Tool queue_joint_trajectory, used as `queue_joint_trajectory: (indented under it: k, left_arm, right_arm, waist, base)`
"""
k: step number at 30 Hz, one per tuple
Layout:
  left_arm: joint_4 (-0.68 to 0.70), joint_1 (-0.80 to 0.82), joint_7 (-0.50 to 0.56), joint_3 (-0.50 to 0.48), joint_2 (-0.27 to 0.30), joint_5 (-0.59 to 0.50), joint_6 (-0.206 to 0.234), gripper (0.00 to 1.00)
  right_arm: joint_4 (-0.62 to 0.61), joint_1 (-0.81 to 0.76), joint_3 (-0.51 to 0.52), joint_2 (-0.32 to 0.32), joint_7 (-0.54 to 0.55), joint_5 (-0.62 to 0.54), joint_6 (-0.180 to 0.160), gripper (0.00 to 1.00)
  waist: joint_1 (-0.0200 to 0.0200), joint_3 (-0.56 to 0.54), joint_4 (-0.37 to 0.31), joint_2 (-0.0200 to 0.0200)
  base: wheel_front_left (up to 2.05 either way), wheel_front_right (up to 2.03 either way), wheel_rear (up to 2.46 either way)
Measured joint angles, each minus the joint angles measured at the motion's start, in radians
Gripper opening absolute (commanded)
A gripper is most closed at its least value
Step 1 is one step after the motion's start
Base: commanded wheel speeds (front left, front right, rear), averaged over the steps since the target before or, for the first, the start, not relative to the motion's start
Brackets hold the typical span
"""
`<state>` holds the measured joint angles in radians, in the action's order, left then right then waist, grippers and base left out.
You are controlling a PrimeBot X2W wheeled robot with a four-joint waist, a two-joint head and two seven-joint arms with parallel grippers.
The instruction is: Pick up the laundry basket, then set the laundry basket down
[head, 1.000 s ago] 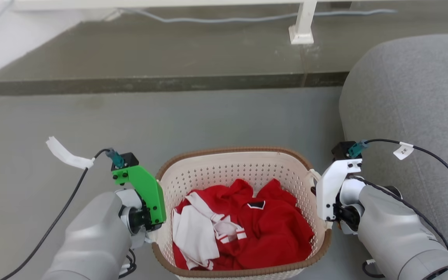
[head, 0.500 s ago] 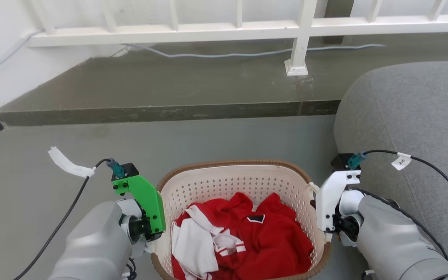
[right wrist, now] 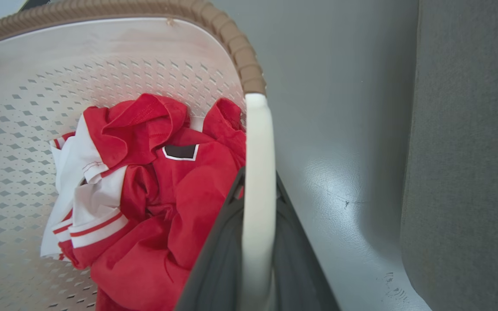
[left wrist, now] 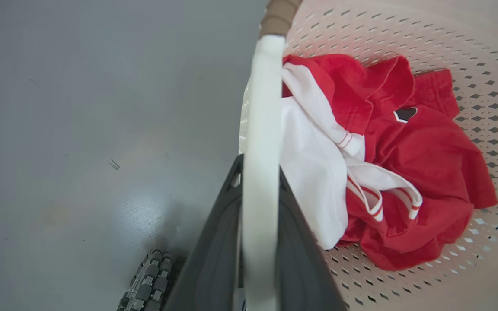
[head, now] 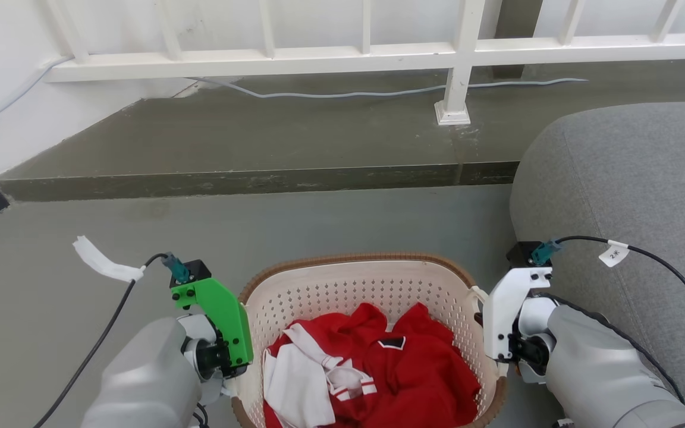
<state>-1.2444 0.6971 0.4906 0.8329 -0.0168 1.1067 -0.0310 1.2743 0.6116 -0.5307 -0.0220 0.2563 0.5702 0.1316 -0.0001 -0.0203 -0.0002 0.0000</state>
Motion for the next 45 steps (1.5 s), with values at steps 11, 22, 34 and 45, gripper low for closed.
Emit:
queue_joint_trajectory:
  k: [11,22,34,45]
  left_arm:
    - [-0.002,-0.001,-0.004,-0.004,0.0,0.008,0.0,0.0]
    - [-0.002,-0.001,-0.012,-0.002,0.0,0.008,0.0,0.0]
    - [-0.002,-0.001,-0.038,0.001,0.0,0.009,0.0,0.0]
    - [0.008,0.015,-0.097,0.001,0.0,0.007,0.007,0.0]
  right_arm:
    - [0.0,0.0,0.0,0.0,-0.002,0.005,0.0,0.0]
    - [0.001,0.0,-0.002,0.0,-0.002,0.02,0.0,0.0]
    - [-0.001,0.0,-0.002,0.0,-0.009,0.038,0.0,0.0]
    - [-0.019,0.006,0.003,-0.001,-0.045,0.047,-0.01,0.0]
  waist:
    - [0.0,0.001,-0.004,0.0]
    - [0.0,0.004,-0.008,0.0]
    - [0.0,0.013,-0.004,0.0]
    - [0.0001,0.055,-0.005,0.0]
  base:
    - [0.0,0.0,0.0]
    - [0.0,0.0,0.0]
    - [0.0,0.0,0.0]
    - [0.0,0.0,0.0]
